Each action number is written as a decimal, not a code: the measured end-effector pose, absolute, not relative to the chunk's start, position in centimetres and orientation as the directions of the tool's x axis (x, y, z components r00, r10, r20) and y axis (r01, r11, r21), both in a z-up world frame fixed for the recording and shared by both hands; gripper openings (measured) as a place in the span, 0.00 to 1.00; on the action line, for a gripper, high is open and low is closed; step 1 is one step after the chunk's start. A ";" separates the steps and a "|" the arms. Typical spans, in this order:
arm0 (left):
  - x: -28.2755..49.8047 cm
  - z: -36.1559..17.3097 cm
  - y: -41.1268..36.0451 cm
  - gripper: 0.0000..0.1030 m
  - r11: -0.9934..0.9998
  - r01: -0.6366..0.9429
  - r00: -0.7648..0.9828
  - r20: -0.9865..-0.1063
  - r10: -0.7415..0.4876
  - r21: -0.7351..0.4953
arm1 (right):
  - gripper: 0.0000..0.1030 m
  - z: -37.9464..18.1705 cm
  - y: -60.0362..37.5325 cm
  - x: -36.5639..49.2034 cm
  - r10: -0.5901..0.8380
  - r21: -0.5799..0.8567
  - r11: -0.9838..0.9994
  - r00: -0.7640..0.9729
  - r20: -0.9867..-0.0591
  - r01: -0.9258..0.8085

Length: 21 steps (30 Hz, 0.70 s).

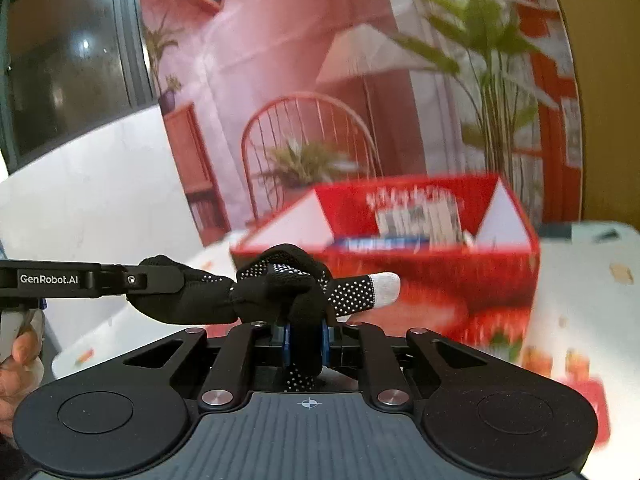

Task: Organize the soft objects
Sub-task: 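Carry the black item into the red box and open the right gripper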

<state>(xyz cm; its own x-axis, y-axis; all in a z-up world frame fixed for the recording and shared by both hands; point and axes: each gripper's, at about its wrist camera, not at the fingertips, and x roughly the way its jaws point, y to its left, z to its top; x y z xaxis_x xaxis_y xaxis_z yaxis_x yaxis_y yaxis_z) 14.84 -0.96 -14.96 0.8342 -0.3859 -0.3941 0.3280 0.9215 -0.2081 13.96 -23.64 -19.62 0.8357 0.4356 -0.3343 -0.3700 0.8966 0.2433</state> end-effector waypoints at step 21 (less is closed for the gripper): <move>30.9 -16.2 -7.4 0.13 0.957 0.271 0.721 -0.636 -0.275 -0.107 | 0.12 -19.6 -25.3 31.3 0.307 0.223 0.949 0.801 -0.514 -0.221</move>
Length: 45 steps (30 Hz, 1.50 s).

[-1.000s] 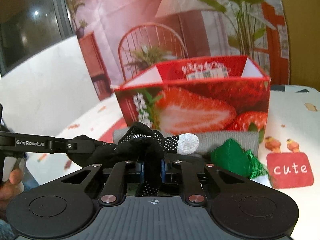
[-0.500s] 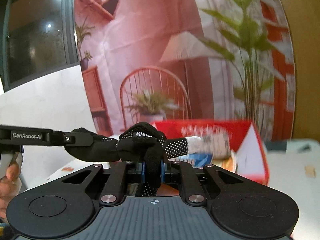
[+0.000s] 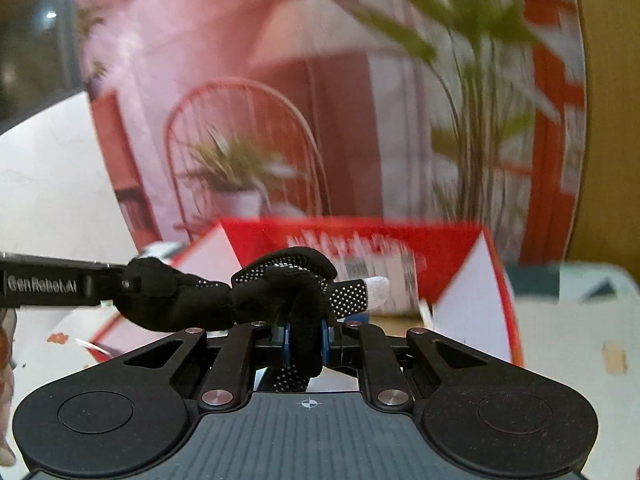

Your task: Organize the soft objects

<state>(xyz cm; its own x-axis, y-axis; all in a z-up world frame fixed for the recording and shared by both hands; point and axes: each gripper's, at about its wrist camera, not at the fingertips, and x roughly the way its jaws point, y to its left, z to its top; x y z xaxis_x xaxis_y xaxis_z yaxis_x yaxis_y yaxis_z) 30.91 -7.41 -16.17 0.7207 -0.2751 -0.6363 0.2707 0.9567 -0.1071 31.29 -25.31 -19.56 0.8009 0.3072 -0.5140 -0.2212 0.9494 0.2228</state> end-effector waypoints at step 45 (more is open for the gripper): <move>12.9 -20.3 -0.4 0.53 0.953 0.258 0.632 -0.719 -0.290 -0.159 | 0.39 -22.2 -24.8 12.9 0.299 0.196 0.952 0.856 -0.422 -0.236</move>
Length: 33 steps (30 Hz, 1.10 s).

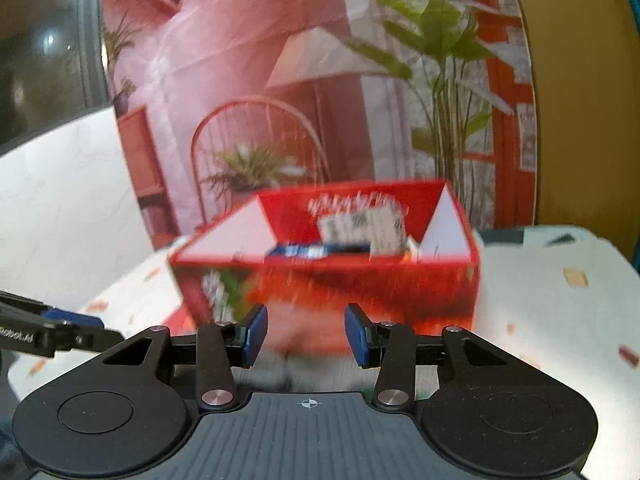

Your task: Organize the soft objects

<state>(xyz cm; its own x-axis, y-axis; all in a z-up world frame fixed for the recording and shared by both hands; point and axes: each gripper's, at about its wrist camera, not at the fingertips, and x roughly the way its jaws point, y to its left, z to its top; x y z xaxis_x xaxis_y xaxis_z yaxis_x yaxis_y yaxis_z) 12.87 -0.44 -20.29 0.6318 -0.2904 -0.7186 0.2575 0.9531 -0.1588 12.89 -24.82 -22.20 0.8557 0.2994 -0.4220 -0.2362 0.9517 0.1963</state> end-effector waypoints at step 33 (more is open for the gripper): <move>13.2 -25.1 3.7 0.17 0.951 -0.002 0.596 -0.764 -0.246 -0.308 | 0.40 -25.2 -28.4 9.6 0.205 0.297 0.953 0.838 -0.506 -0.054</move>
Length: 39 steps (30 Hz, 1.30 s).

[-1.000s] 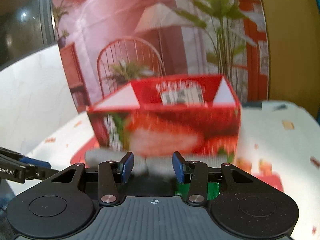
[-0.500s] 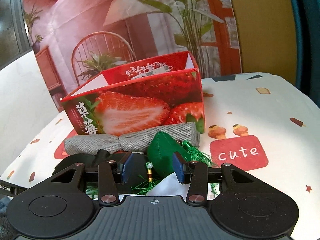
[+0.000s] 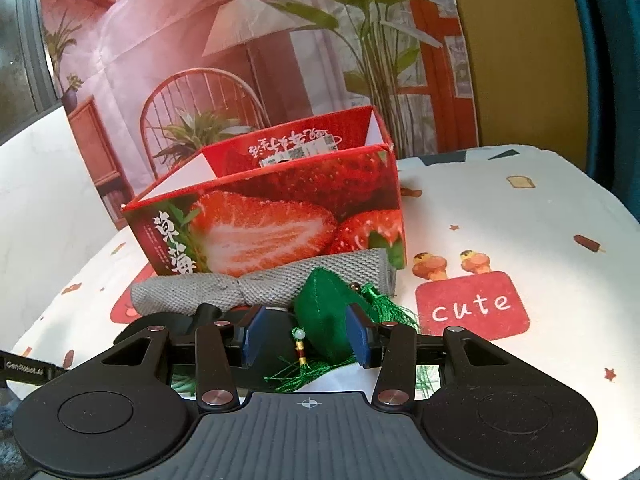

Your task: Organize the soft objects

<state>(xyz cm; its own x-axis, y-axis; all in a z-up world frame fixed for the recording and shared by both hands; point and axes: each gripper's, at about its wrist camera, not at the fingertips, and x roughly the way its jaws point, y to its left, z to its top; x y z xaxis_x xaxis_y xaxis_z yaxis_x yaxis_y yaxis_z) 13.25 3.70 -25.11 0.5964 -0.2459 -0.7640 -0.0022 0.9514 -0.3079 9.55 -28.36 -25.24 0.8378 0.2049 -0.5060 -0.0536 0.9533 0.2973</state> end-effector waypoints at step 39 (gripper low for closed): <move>14.0 -26.8 4.8 0.39 0.950 -0.058 0.568 -0.793 -0.221 -0.306 | 0.39 -28.4 -26.2 9.9 0.193 0.223 0.974 0.663 -0.723 -0.041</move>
